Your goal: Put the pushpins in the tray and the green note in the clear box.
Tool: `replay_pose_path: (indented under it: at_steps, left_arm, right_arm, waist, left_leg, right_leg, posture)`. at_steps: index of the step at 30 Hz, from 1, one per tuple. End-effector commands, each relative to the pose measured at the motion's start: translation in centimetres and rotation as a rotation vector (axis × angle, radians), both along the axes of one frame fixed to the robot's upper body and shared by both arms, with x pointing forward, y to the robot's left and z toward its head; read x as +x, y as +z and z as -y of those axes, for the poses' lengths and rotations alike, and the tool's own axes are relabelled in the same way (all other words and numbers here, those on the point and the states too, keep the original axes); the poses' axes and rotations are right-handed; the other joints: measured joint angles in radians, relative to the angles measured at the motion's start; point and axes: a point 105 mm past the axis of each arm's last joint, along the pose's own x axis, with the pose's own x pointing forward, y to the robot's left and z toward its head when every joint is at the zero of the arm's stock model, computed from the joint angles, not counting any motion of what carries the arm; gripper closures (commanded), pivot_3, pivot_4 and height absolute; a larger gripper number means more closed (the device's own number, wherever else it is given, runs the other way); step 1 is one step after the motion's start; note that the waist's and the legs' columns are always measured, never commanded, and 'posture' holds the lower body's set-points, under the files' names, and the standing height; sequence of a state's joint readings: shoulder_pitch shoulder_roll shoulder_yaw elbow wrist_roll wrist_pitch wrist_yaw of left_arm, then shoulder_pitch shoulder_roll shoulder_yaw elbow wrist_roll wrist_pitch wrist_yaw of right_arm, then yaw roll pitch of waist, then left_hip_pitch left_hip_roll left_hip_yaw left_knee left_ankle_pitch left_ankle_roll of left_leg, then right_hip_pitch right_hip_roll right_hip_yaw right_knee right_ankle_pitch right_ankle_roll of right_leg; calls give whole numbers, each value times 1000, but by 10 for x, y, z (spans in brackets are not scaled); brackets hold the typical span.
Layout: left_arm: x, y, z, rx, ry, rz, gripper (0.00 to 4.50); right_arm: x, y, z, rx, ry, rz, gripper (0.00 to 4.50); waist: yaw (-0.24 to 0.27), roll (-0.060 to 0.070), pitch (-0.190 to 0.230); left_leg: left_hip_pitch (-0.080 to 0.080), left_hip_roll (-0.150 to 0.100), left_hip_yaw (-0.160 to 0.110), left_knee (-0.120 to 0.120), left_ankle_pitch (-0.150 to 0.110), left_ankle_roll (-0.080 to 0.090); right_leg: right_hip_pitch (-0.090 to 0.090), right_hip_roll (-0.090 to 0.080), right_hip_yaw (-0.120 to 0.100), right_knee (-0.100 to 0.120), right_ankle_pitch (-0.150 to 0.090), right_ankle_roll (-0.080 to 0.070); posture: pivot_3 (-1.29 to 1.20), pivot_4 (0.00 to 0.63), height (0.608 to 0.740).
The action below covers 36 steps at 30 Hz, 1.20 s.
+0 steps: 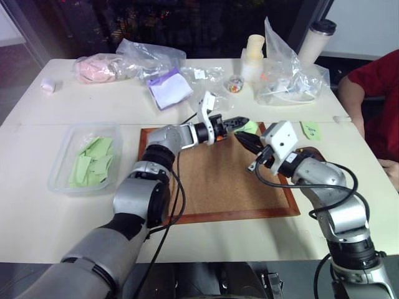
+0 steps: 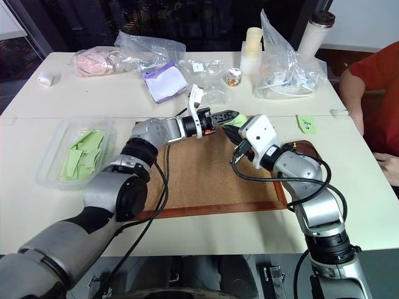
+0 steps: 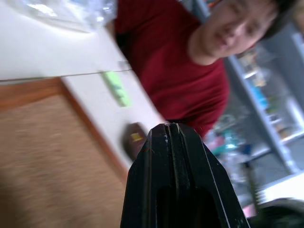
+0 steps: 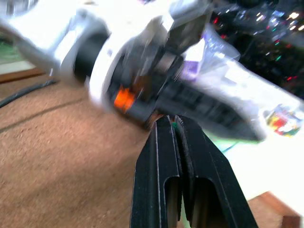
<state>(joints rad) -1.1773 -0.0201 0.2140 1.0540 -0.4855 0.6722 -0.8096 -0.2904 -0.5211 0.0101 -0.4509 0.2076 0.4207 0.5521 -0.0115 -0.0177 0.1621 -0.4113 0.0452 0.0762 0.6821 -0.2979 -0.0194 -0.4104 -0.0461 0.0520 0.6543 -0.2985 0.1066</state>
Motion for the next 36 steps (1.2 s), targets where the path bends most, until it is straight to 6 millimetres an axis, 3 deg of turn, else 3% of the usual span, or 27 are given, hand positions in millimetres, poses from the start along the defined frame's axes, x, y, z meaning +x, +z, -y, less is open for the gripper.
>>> replay_pose_path:
  at_steps: [1,4,6,10,13,15,21,27,30,36]
  left_arm:
    - [9,1,-6,31,69,50,4456]
    - [11,-1,-7,31,89,44,4456]
    - [11,4,-7,15,85,55,4456]
    - [5,34,-11,81,33,334,4456]
    - [-19,51,-12,244,-48,713,4456]
    - [-37,53,-12,335,-115,892,4456]
    - [-66,34,-20,526,-291,1100,4456]
    - [-68,26,-25,564,-292,1094,4456]
    - [-65,23,-29,573,-281,1076,4500]
    - [-64,20,-34,588,-270,1062,4500]
  right_arm:
    - [-13,28,6,42,-51,110,4500]
    - [-18,34,10,113,-91,107,4500]
    - [-17,37,22,195,-154,86,4500]
    - [-8,26,90,321,-435,-7,4500]
    - [-7,1,139,302,-611,-109,4500]
    - [-7,-13,159,295,-669,-171,4500]
    - [-1,-46,180,285,-685,-320,4500]
    - [7,-70,185,279,-650,-410,4500]
    - [9,-70,187,288,-649,-398,3578]
    - [9,-61,190,306,-660,-347,431]
  waist:
    - [1,0,0]
    - [2,0,0]
    - [1,0,0]
    - [4,0,0]
    - [3,1,0]
    - [2,1,-1]
    - [-2,4,-2]
    - [-1,4,-2]
    - [1,4,-2]
    - [0,4,-2]
  left_leg:
    - [0,0,0,0,0,0]
    - [0,0,0,0,0,0]
    - [0,0,0,0,0,0]
    - [0,0,0,0,0,0]
    - [0,-1,0,0,0,-1]
    - [0,0,1,-1,0,-1]
    - [3,0,1,-1,-2,3]
    - [3,0,1,1,-2,4]
    - [3,0,1,1,-2,4]
    - [3,0,1,1,-2,4]
  right_leg:
    - [0,0,0,0,0,0]
    - [0,0,0,0,0,0]
    - [0,0,0,0,0,0]
    - [1,-1,0,0,0,0]
    - [1,-1,0,0,0,0]
    - [1,-1,0,0,0,0]
    - [2,0,2,2,0,0]
    - [2,0,2,3,0,0]
    - [2,0,2,3,0,0]
    - [2,0,2,3,0,0]
  posture:
    - [0,150,734]
    - [0,150,734]
    - [0,150,734]
    - [0,150,734]
    - [0,150,734]
    - [0,150,734]
    - [0,150,734]
    - [0,150,734]
    - [0,150,734]
    - [0,150,734]
